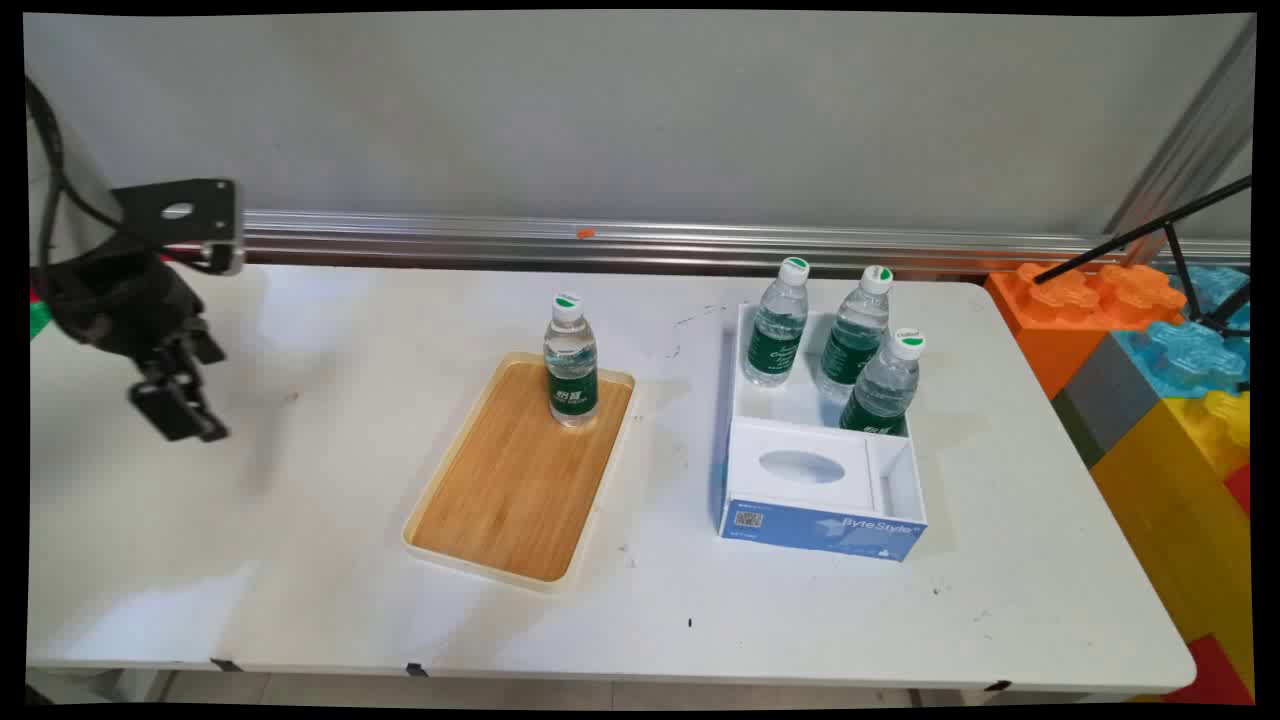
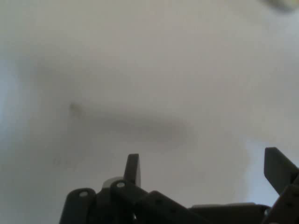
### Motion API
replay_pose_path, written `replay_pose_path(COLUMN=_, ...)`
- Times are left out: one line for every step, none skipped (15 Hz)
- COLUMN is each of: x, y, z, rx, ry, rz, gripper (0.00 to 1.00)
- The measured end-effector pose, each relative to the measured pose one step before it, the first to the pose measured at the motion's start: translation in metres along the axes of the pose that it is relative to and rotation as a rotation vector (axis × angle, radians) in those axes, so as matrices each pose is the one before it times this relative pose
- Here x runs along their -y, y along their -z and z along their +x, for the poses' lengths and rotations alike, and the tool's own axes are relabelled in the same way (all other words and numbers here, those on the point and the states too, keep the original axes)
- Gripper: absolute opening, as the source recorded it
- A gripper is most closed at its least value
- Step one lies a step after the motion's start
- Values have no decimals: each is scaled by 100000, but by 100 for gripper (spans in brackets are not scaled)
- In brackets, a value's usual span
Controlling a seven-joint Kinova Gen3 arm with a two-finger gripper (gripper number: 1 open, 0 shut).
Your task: Pick up the green bottle from the white box
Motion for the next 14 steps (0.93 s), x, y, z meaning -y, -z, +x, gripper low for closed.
replay_pose_path(x=-291, y=41, z=560, rx=-1586, ry=817, rz=-468, gripper=100)
replay_pose_path(x=-516, y=99, z=962, rx=-2547, ry=1576, rz=-1065, gripper=100)
replay_pose_path(x=-589, y=120, z=1138, rx=-2489, ry=1456, rz=-1025, gripper=100)
replay_pose_path(x=-430, y=104, z=862, rx=-1640, ry=875, rz=-630, gripper=100)
replay_pose_path(x=-699, y=196, z=1346, rx=-2447, ry=1475, rz=-836, gripper=100)
replay_pose_path(x=-907, y=277, z=1695, rx=-2696, ry=1594, rz=-745, gripper=100)
replay_pose_path(x=-892, y=210, z=1500, rx=-2115, ry=1546, rz=-706, gripper=100)
replay_pose_path(x=-1132, y=197, z=1823, rx=-2271, ry=1667, rz=-740, gripper=100)
replay_pose_path(x=-1168, y=89, z=1848, rx=-2304, ry=1266, rz=-973, gripper=100)
replay_pose_path(x=-1061, y=-61, z=1909, rx=-2527, ry=801, rz=-1093, gripper=100)
replay_pose_path(x=-753, y=-132, z=1536, rx=-2285, ry=508, rz=-761, gripper=100)
replay_pose_path(x=-432, y=-143, z=1001, rx=-1518, ry=258, rz=-449, gripper=100)
replay_pose_path(x=-617, y=-333, z=1711, rx=-2833, ry=225, rz=-534, gripper=100)
replay_pose_path(x=-491, y=-447, z=1598, rx=-2785, ry=87, rz=-448, gripper=100)
